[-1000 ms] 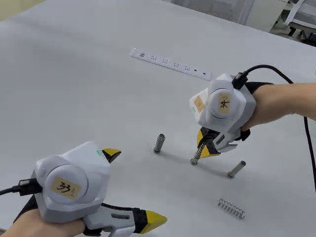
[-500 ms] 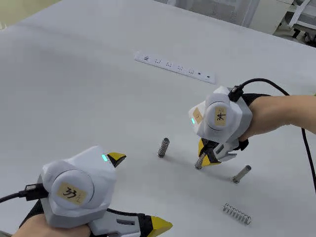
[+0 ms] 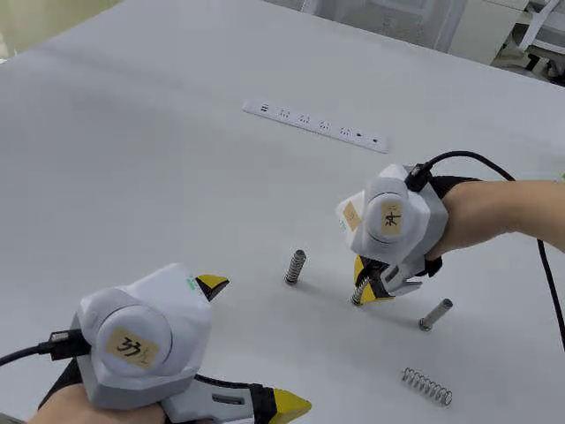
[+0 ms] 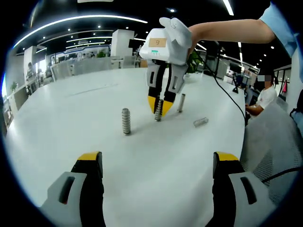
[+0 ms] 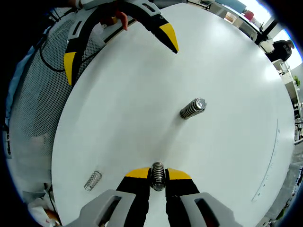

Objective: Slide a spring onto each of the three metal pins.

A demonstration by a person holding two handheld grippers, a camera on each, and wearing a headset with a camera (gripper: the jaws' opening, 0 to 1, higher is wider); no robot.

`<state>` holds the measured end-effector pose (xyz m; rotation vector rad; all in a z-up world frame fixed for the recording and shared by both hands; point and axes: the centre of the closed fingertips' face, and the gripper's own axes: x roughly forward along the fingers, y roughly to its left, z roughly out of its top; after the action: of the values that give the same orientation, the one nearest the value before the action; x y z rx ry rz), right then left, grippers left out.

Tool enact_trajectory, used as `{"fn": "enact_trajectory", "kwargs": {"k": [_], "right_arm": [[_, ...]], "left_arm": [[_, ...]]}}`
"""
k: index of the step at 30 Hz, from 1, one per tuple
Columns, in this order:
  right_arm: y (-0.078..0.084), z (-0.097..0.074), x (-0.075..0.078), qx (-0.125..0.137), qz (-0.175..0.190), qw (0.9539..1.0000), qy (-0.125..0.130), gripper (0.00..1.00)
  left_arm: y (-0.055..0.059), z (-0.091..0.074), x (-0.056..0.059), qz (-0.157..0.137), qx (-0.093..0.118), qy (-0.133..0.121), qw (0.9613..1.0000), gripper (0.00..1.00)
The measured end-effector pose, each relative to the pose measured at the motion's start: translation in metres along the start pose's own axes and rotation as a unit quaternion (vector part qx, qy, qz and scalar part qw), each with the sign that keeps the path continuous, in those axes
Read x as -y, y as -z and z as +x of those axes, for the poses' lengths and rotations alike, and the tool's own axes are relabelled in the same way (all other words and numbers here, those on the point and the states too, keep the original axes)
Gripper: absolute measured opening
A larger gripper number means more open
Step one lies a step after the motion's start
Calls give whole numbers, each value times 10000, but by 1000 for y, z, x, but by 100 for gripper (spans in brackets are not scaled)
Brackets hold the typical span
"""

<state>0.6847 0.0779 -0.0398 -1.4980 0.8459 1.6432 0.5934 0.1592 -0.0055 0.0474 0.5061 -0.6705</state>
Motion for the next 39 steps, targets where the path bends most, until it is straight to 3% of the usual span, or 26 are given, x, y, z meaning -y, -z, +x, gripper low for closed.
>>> {"fn": "enact_trajectory", "kwargs": {"k": [3, 9, 23, 31, 34, 39], "right_arm": [[-1, 0, 0, 54, 52, 10000, 18, 11], [-1, 0, 1, 110, 139, 9998, 84, 32], [-8, -8, 11, 595, 577, 9950, 564, 99], [-13, -19, 6, 986, 869, 9886, 733, 99], [-17, -25, 4, 1261, 1023, 9829, 865, 99], [-17, -34, 3, 1500, 1208, 9753, 1081, 99]], "left_arm": [[-1, 0, 0, 2, 5, 7, 10000, 96], [-3, 1, 0, 17, 11, 9, 10000, 96], [-6, -1, 0, 47, 15, -1, 10000, 96], [-9, -1, 2, 126, -8, 38, 9999, 96], [-9, -1, 3, 145, -18, 58, 9999, 96], [-7, 1, 6, 150, -56, 102, 9998, 96]]}}
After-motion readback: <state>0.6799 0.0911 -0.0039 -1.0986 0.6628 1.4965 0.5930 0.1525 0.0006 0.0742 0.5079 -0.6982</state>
